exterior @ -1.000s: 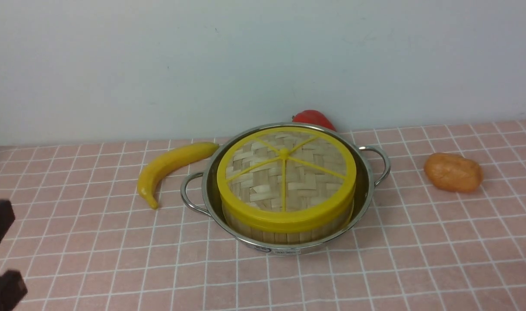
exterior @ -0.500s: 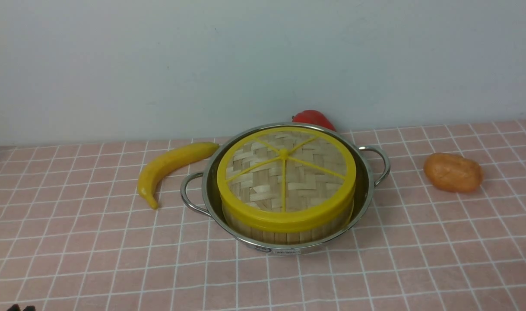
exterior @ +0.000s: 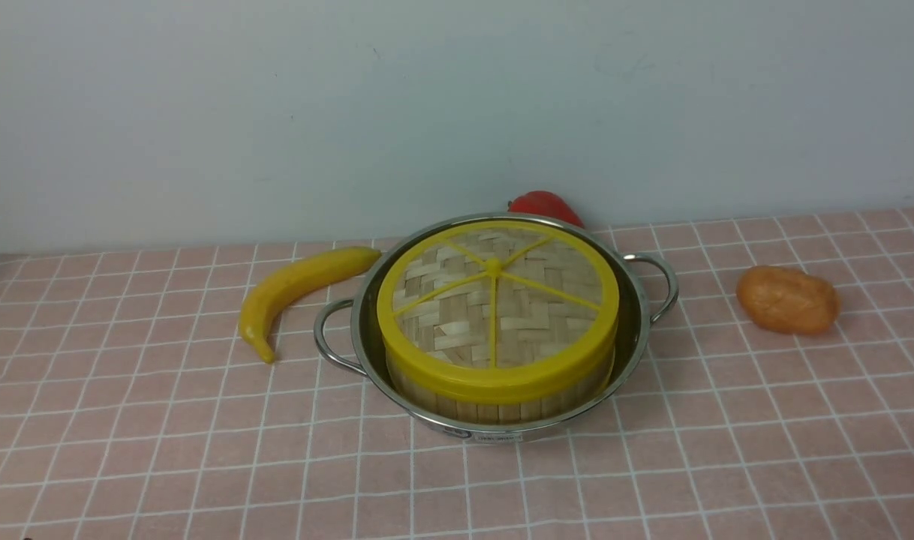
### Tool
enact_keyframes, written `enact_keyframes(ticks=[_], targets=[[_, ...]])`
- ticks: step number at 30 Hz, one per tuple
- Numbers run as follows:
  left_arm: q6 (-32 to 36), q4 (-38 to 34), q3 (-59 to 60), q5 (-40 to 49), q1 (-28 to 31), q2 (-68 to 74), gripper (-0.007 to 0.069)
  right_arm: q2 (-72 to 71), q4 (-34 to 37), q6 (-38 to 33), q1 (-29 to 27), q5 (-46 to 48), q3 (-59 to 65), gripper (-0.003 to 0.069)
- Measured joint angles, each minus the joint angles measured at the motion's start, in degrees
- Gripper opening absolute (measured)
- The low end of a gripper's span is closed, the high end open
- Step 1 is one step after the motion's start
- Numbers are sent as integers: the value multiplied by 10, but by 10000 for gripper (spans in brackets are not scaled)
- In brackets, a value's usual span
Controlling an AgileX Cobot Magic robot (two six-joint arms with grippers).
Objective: Place the steamer in the pot on the pink tablecloth, and put the lid on the steamer.
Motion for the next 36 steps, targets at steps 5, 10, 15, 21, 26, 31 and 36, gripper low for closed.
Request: enact_keyframes(ticks=[5, 10, 15, 21, 26, 31, 36], targets=[[0, 0, 0, 0, 0, 0, 96, 0, 0, 0, 0, 0, 0, 240], [0, 0, 0, 0, 0, 0, 96, 0, 0, 0, 0, 0, 0, 240], [0, 0, 0, 0, 0, 0, 96, 0, 0, 0, 0, 0, 0, 240], [0, 0, 0, 0, 0, 0, 96, 0, 0, 0, 0, 0, 0, 240], [0, 0, 0, 0, 0, 0, 110, 0, 0, 0, 0, 0, 0, 240], [0, 0, 0, -1, 0, 0, 122, 0, 0, 0, 0, 0, 0, 240], [0, 0, 0, -1, 0, 0, 128, 0, 0, 0, 0, 0, 0, 240]])
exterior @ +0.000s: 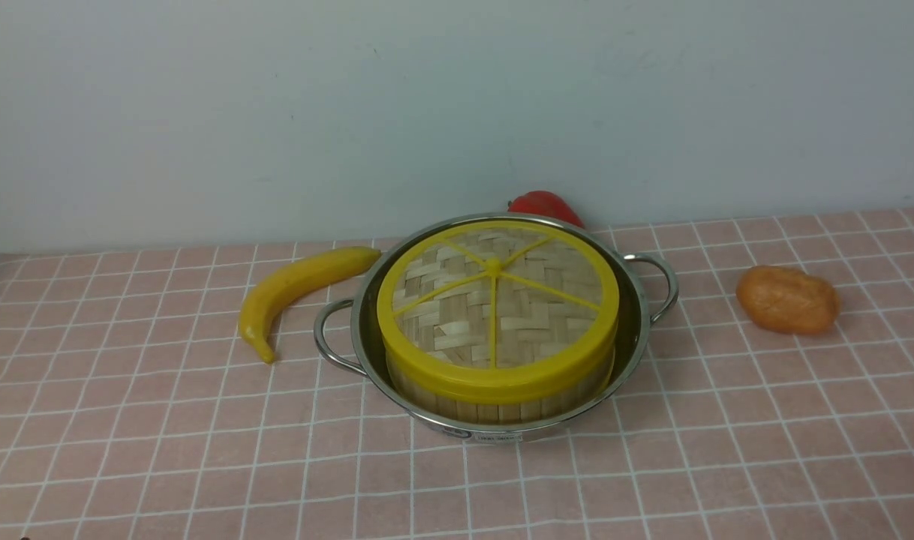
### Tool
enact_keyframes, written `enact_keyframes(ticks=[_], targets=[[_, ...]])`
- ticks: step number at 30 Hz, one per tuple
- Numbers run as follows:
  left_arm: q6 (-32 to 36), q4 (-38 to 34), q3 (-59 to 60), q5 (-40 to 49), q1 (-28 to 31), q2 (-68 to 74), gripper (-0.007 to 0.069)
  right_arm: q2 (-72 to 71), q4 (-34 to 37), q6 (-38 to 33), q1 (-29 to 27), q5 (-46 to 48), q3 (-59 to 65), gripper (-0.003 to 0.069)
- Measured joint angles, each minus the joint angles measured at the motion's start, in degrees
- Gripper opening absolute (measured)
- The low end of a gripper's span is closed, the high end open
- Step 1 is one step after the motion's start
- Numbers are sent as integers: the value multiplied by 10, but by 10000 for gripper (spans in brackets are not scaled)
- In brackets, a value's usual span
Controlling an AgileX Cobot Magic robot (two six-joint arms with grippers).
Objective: Place the steamer in the pot on the pink tablecloth, and put the lid on the steamer.
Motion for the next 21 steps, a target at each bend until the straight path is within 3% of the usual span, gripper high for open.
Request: enact_keyframes(ticks=[21], targets=[[0, 0, 0, 0, 0, 0, 170, 0, 0, 0, 0, 0, 0, 240]])
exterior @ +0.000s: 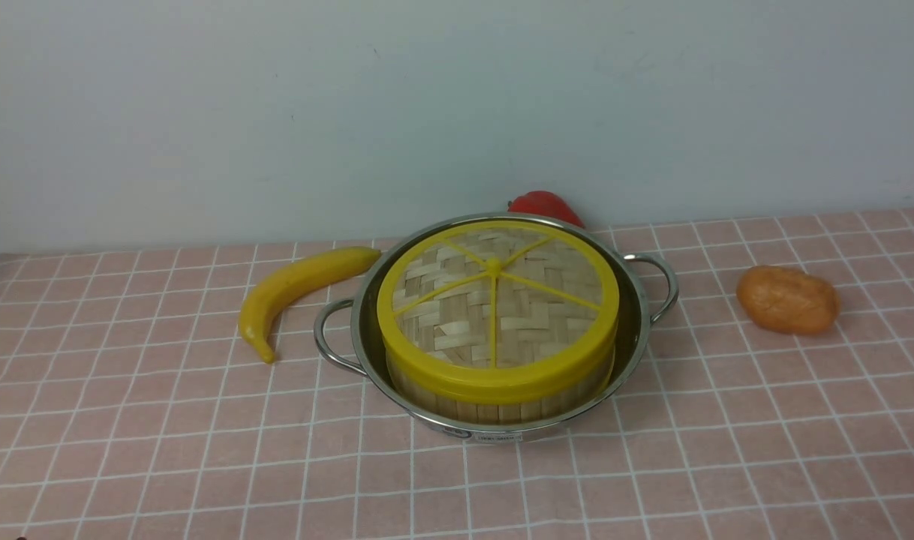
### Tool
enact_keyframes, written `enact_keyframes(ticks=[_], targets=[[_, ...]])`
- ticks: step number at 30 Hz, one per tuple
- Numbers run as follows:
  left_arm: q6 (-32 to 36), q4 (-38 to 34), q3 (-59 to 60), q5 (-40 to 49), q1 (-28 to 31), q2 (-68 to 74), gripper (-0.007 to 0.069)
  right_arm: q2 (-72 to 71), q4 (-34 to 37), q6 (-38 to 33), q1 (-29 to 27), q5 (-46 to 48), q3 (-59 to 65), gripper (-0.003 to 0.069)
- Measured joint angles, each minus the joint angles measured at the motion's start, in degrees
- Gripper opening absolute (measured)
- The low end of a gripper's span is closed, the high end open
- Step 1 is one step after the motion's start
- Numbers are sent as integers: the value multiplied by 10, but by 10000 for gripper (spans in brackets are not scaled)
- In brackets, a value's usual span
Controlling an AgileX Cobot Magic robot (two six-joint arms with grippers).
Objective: Place the steamer in the pot on the pink tablecloth, and put the lid on the steamer.
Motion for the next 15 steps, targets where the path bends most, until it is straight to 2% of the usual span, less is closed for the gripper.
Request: enact_keyframes(ticks=[15], targets=[[0, 0, 0, 0, 0, 0, 188, 0, 0, 0, 0, 0, 0, 240]])
